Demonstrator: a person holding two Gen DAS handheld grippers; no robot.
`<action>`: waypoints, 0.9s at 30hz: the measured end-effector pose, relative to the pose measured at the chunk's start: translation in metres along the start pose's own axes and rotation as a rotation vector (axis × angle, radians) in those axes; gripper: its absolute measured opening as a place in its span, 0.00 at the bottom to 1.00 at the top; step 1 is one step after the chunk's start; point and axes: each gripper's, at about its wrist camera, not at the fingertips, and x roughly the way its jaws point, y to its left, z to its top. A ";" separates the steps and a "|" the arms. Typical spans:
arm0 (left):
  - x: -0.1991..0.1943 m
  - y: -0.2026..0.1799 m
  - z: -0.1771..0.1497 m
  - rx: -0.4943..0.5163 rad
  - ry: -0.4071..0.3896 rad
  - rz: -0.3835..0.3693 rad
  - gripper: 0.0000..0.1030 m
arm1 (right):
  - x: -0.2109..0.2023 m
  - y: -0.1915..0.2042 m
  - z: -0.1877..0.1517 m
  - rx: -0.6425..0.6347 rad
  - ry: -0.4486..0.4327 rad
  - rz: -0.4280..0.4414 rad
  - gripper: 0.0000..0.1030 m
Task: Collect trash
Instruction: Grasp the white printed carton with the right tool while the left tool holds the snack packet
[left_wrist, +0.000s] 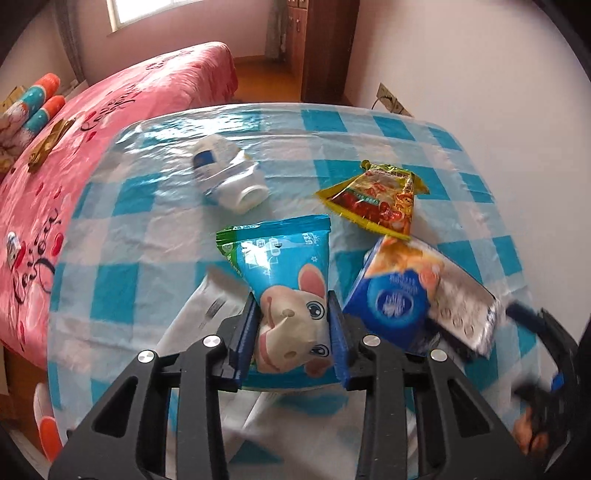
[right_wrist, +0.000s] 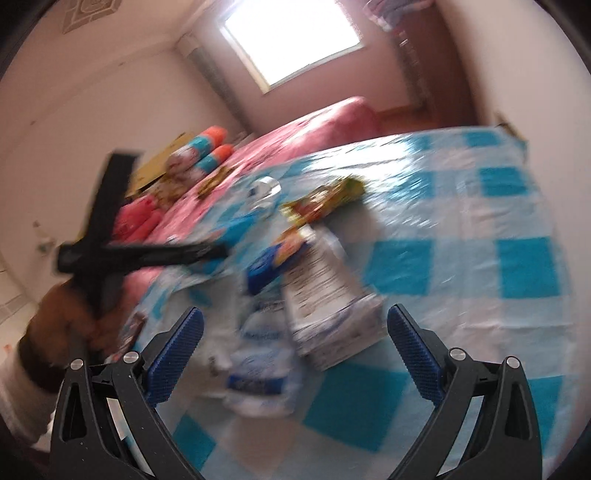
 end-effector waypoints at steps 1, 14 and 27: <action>-0.006 0.004 -0.005 -0.010 -0.007 -0.009 0.36 | 0.000 0.000 0.001 -0.006 -0.013 -0.039 0.96; -0.056 0.037 -0.062 -0.080 -0.062 -0.071 0.36 | 0.060 0.017 0.008 -0.134 0.103 -0.265 0.84; -0.078 0.058 -0.100 -0.115 -0.103 -0.150 0.36 | 0.056 0.028 -0.003 -0.143 0.090 -0.280 0.65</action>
